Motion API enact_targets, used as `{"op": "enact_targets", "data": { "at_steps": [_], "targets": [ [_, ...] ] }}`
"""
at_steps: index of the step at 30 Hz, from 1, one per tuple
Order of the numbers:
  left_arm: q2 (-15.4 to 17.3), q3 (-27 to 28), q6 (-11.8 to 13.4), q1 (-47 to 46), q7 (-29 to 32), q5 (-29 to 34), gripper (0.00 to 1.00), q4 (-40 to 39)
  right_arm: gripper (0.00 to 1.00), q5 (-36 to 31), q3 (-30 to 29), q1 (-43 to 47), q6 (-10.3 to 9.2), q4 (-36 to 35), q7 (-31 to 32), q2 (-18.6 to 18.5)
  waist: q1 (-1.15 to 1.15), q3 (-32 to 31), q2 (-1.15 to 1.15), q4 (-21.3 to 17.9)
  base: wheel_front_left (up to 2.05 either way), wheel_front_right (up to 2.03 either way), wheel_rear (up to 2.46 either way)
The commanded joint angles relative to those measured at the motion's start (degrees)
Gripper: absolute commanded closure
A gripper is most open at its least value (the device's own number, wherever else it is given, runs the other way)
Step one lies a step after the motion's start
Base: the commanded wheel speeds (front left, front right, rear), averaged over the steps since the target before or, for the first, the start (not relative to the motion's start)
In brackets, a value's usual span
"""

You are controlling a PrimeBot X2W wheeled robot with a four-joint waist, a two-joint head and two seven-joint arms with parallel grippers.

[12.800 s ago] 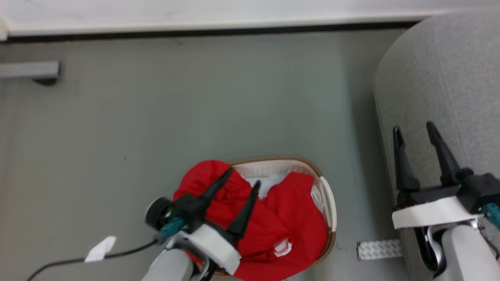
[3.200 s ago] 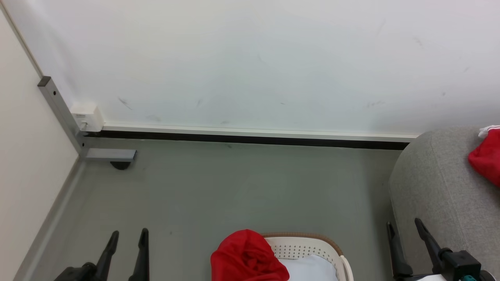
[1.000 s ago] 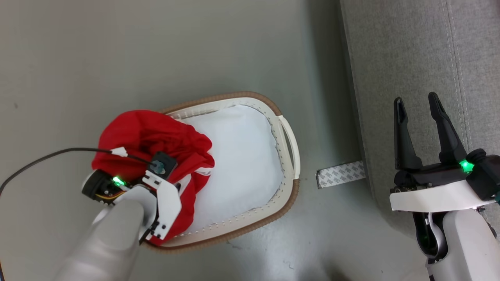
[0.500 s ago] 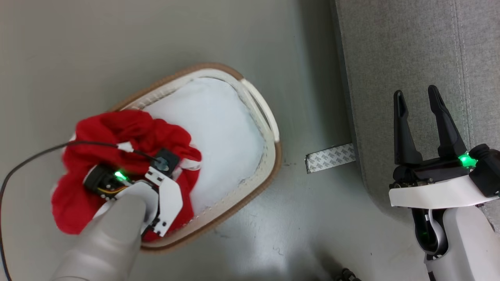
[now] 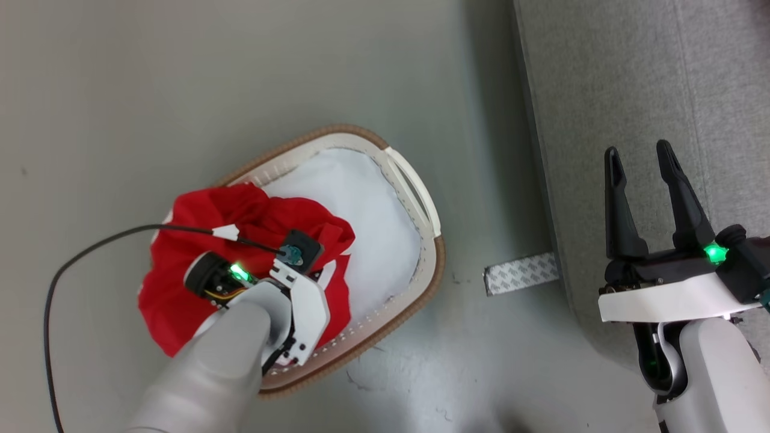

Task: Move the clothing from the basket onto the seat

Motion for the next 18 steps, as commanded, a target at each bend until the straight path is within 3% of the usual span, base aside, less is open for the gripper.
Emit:
{"op": "enact_targets", "data": {
  "at_steps": [1,18],
  "targets": [
    [-0.11,-0.50,0.09,1.19,-1.00,-2.15,1.00,-0.96,0.00,-0.18,-0.43,1.10,-0.15,0.63,0.05,-0.16,0.00,-2.91,0.00,1.18,0.00,0.00,0.00],
    [1.08,0.77,0.07,7.81,-8.34,-17.87,1.00,-9.58,0.00,-4.28,-4.93,8.80,-0.14,6.45,0.06,-0.16,0.00,-24.30,0.00,7.57,0.00,0.00,0.00]
  ]
}}
